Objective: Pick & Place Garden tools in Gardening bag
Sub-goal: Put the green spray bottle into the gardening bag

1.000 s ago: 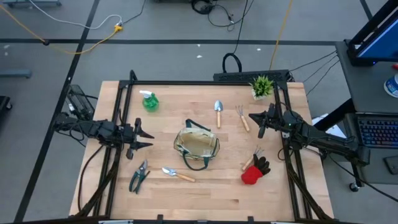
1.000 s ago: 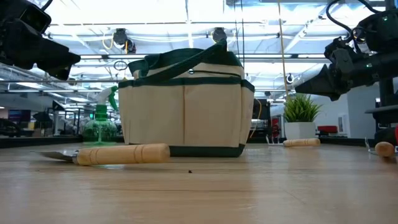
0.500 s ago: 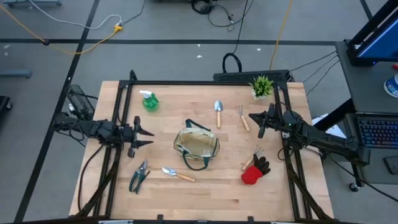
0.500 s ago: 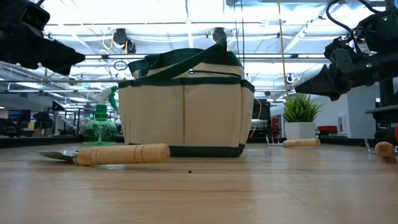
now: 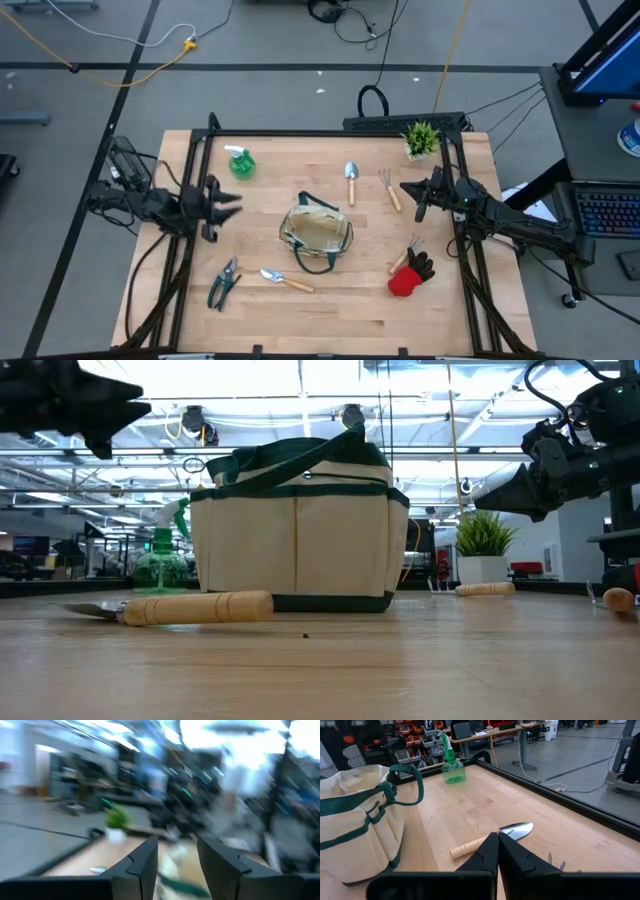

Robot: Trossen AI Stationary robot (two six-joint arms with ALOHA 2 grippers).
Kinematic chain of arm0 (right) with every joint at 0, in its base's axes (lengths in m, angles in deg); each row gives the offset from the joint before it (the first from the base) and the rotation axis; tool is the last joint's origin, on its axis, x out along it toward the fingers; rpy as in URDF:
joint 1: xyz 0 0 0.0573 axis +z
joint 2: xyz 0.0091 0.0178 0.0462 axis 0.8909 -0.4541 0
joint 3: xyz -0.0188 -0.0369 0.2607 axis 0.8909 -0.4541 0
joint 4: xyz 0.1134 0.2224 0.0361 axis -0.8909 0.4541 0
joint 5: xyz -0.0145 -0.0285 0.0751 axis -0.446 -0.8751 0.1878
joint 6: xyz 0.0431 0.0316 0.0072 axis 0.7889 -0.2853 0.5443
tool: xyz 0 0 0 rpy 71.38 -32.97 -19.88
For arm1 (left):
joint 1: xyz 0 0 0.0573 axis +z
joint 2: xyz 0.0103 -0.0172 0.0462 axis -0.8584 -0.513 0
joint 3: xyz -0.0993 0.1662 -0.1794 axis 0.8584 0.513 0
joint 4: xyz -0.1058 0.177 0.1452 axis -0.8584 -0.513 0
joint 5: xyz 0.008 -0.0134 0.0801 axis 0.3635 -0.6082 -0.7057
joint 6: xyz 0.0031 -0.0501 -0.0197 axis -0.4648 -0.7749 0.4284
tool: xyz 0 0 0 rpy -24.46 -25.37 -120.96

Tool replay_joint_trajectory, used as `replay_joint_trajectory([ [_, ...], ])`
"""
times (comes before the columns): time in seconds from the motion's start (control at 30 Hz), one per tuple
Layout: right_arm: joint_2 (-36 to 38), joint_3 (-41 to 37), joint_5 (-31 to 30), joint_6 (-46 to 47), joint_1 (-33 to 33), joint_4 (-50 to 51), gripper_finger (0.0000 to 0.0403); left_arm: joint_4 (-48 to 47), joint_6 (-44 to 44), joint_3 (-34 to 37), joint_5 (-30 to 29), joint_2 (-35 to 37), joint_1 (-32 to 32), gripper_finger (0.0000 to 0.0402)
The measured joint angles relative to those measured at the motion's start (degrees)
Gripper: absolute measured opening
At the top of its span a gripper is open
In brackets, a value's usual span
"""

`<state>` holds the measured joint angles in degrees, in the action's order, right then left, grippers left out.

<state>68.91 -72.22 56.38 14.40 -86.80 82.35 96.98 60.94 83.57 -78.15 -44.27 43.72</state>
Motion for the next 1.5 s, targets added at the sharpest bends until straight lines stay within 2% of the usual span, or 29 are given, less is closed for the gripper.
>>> replay_joint_trajectory([
  [0.1,0.0,0.0,0.0,-0.3,0.0,0.0,0.0,6.5,2.6,0.0,-7.1,0.0,0.0,0.0145],
  [0.2,0.0,0.0,0.0,-0.8,0.0,0.0,0.0,11.4,4.5,-0.2,-10.5,-0.1,0.0,0.0145],
  [0.37,0.0,0.0,0.0,-0.8,0.0,0.0,0.0,11.6,4.9,-3.7,-11.1,-3.1,0.0,0.0145],
  [0.53,0.0,0.0,0.0,-0.9,0.0,0.0,0.0,11.0,5.1,-10.7,-12.4,-11.4,0.0,0.0145],
  [0.7,0.0,0.0,0.0,-0.9,0.0,0.0,0.0,2.2,7.7,-21.4,-16.1,-22.2,0.0,0.0145],
  [0.9,0.0,0.0,0.0,-0.9,0.0,0.0,0.0,-13.5,8.1,-36.3,-26.0,-35.4,0.2,0.0145],
  [0.97,0.0,0.0,0.0,-0.9,0.0,0.0,0.0,-17.0,8.9,-40.6,-27.6,-39.3,1.0,0.0145],
  [1.17,0.0,0.0,0.0,-0.9,0.0,0.0,0.0,-20.9,10.0,-51.0,-27.5,-48.7,6.1,0.0145],
  [1.27,0.0,0.0,0.0,-0.9,0.0,0.0,0.0,-20.8,10.8,-54.3,-25.2,-51.6,9.4,0.0145],
  [1.37,0.0,0.0,0.0,-0.9,0.0,0.0,0.0,-21.0,10.9,-56.4,-21.0,-53.4,12.8,0.0145],
  [1.5,0.0,0.0,0.0,-0.9,0.0,0.0,0.0,-23.2,6.9,-58.7,-12.5,-54.8,17.8,0.0145],
])
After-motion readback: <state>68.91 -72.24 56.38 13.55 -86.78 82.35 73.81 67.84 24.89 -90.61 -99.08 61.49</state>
